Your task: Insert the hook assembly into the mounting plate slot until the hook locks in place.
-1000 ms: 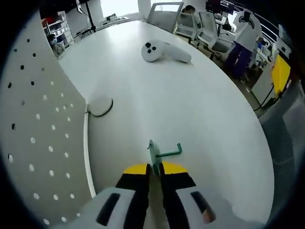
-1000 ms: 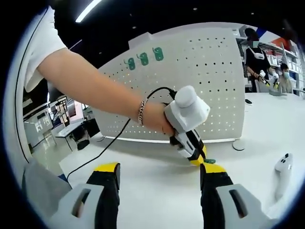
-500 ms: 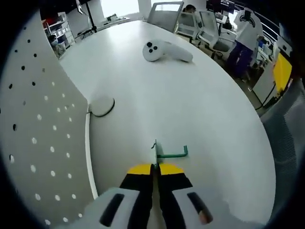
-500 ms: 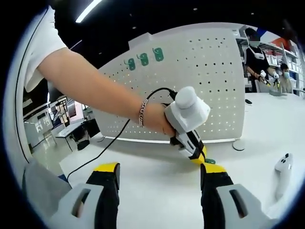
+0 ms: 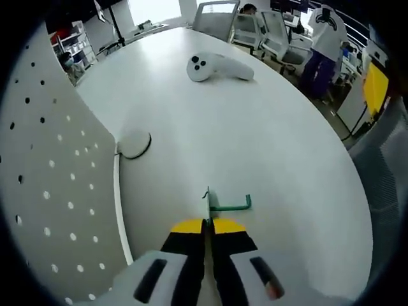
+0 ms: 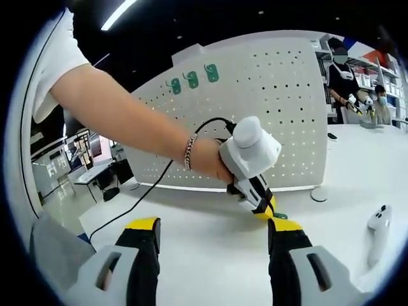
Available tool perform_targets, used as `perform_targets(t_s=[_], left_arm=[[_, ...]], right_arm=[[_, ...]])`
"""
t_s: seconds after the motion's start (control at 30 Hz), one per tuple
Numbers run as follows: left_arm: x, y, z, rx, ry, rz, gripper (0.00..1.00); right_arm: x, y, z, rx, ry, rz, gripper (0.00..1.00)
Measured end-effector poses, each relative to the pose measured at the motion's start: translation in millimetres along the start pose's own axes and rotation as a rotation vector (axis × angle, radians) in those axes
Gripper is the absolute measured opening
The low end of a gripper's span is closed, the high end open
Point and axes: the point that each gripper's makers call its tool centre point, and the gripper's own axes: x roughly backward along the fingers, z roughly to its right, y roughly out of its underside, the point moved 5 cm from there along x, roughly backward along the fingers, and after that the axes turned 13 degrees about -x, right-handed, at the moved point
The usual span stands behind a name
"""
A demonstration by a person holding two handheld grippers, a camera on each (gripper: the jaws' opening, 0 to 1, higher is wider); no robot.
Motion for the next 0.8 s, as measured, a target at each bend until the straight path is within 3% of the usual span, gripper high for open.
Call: perform_targets(t_s=[0.23, 0.37, 0.8], left_arm=[[1, 1.1, -0.6, 0.012, -0.004, 0.014, 0.02], [10, -3.2, -9.7, 0.052, -0.060, 0.090, 0.02], [36, -8.9, -10.0, 0.077, -0.124, 0.177, 0.01]], right_arm=[[0, 0.3, 0, -0.002, -0.001, 0.000, 0.66], [0, 0.2, 0, 0.000, -0.002, 0.001, 0.66], [1, -0.8, -1, 0.004, -0.006, 0.009, 0.66]])
